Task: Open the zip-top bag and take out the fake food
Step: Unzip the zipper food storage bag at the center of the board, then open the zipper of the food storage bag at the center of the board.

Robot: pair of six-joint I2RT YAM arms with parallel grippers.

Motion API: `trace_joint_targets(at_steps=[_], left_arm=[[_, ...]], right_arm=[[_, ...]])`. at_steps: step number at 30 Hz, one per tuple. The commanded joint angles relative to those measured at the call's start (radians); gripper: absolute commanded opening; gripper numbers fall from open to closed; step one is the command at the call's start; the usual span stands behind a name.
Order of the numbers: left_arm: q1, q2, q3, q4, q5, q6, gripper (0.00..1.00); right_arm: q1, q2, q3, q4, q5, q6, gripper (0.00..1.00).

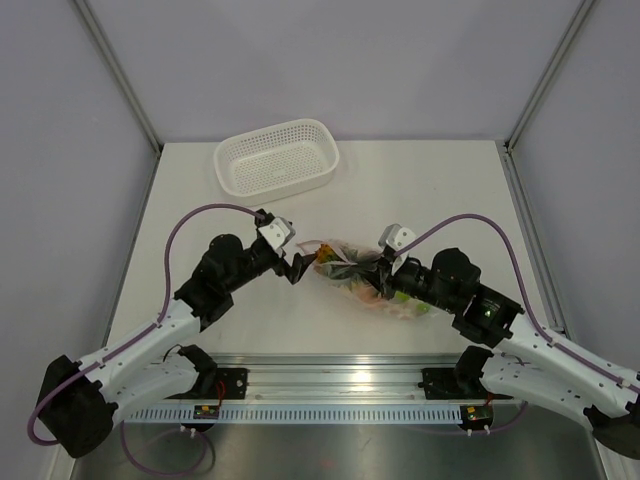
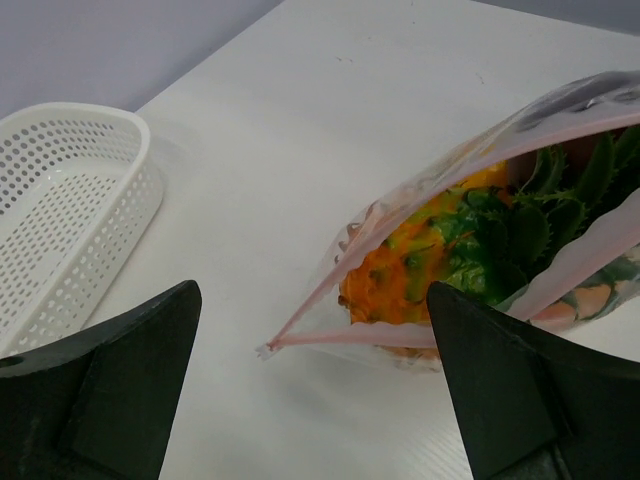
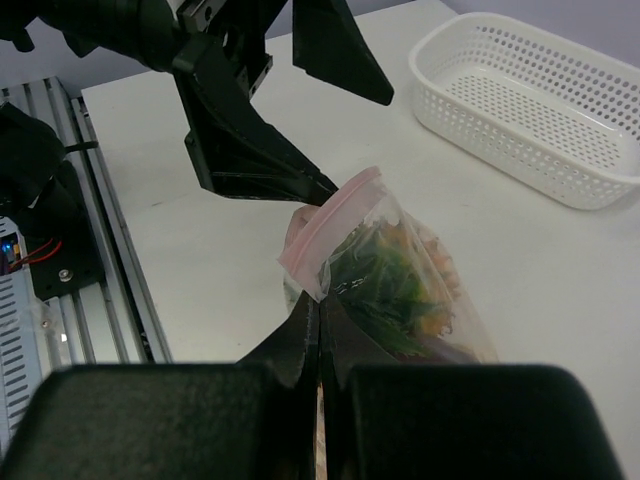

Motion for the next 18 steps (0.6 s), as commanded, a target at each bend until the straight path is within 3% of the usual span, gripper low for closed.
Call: trace_joint_targets(at_steps=[1,9,13,15,16,18], left_arm=[[-0.004,-0.017,0.006,0.096,0.041,0.027,0.99],[-0.049,-0.017,0.027,0.068,0.119,0.047,0.99],[-0.103,-0.008,0.039,0.038,0.149,0.125,0.97],[-0.121,0.005,0.059,0.002,0.161,0.154,0.9],[-0.123,0.021,0.07,-0.011,0.182,0.168,0.76],[-0.123,0.04,0.093,-0.064,0.213,0.182,0.59]], right_arm=[[0.002,0.017,0.061,0.011,-0.091,-0.023,0.0],[0.002,0.051,0.081,-0.009,-0.149,-0.029,0.0],[0.002,0.057,0.088,-0.018,-0.16,-0.029,0.0],[0.002,0.06,0.089,-0.018,-0.158,-0.029,0.0],[0.002,0.062,0.091,-0.018,-0.157,-0.028,0.0],[0.002,0.065,0.092,-0.019,-0.154,-0.028,0.0]])
